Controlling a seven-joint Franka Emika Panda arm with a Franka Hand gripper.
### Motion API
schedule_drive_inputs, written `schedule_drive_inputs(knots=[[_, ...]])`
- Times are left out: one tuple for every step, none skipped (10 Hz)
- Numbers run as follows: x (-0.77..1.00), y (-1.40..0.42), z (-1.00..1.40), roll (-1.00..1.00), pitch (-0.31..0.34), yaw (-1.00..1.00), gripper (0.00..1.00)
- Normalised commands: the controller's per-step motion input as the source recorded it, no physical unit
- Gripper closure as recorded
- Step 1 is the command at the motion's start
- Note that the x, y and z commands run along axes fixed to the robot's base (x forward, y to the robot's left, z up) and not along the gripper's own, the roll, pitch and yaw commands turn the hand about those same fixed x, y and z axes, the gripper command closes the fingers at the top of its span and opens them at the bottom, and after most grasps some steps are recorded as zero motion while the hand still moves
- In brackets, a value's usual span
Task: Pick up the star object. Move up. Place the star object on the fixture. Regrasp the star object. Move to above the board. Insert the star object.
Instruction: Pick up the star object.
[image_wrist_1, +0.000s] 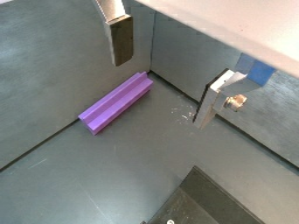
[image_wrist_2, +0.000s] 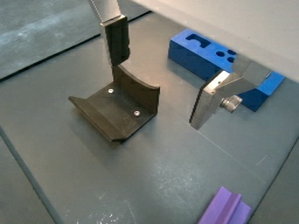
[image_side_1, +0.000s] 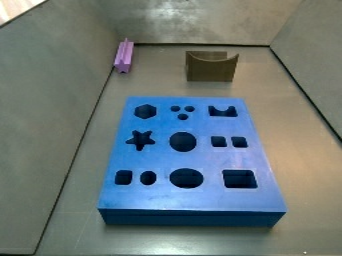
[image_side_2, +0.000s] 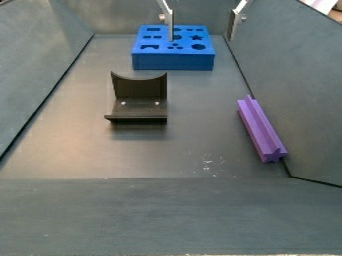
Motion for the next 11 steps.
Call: schedule_drive_inputs(knots=[[0.02,0.01,0.0,0.0,0.0,0.02,0.0],[0.07,0.0,-0.03,-0.01,0.0,0.02,0.0],[-0.57,0.16,-0.64,0.22,-0.129,0.0,0.0],[-1.0,0.39,-0.84,0.1,-0.164,0.0,0.0],[-1.0,0.51,-1.0,0.0,-0.119,0.0,0.0],[-1.0,0.51,-1.0,0.0,-0.123,0.01,0.0],[-1.0,0.51,-1.0,0.0,-0.107,0.02,0.0],[-1.0,0.47,-1.0,-0.02,-0.106,0.01,0.0],[-1.0,0.43,-0.97,-0.04,-0.126,0.03,0.0],[-0.94,0.38,-0.83,-0.05,-0.221,0.05,0.0],[-0.8,0.32,-0.82,-0.05,-0.227,0.07,0.0]])
